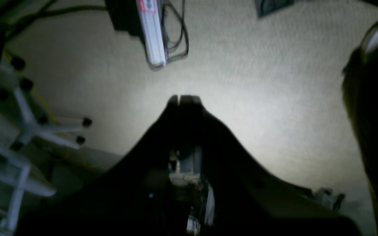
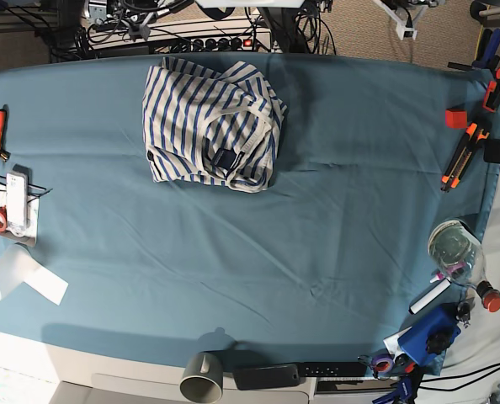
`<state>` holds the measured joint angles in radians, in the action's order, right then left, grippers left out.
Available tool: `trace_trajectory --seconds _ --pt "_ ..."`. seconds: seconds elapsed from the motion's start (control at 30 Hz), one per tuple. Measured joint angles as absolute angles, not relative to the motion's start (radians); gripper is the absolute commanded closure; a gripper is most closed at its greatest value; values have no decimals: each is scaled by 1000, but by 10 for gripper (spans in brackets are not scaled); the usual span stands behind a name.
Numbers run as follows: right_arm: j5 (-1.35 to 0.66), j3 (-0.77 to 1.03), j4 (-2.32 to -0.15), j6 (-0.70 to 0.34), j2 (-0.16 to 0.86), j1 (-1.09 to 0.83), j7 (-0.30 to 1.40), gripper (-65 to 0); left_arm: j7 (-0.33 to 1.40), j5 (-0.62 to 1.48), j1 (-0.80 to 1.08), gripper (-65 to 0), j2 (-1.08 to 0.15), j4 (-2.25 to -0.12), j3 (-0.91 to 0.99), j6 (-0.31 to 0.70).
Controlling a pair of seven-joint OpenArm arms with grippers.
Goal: Fold the T-shirt properly
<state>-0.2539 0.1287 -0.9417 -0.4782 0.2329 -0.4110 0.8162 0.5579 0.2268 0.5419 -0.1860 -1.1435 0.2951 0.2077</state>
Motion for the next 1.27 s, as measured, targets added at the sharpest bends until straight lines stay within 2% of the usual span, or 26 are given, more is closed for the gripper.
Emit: trace_trajectory --seconds 0.23,0.3,0.5,0.6,0.67,0.73,0.93,1.27 --pt "-164 129 -753 -471 233 -361 392 0 204 73 516 0 -172 -934 296 200" --pt "-157 129 -678 -442 233 -353 278 0 126 25 504 0 -156 -856 296 160" --pt "-157 129 -435 -336 233 -273 72 0 70 -7 419 0 -117 -623 296 136" --pt "-156 129 -344 -305 231 -212 35 0 73 -7 376 0 -107 -563 296 139" --pt "-156 129 -282 -232 229 -170 4 0 75 -6 354 0 -102 -543 296 138" --pt "-157 129 -232 -202 231 -137 -44 0 82 -7 344 0 -97 -540 296 139" --pt "-155 130 -208 -206 232 -72 34 0 111 -7 338 0 -90 -541 296 178" --pt "-155 130 -208 -206 234 -71 60 0 112 4 356 0 -89 -541 296 178"
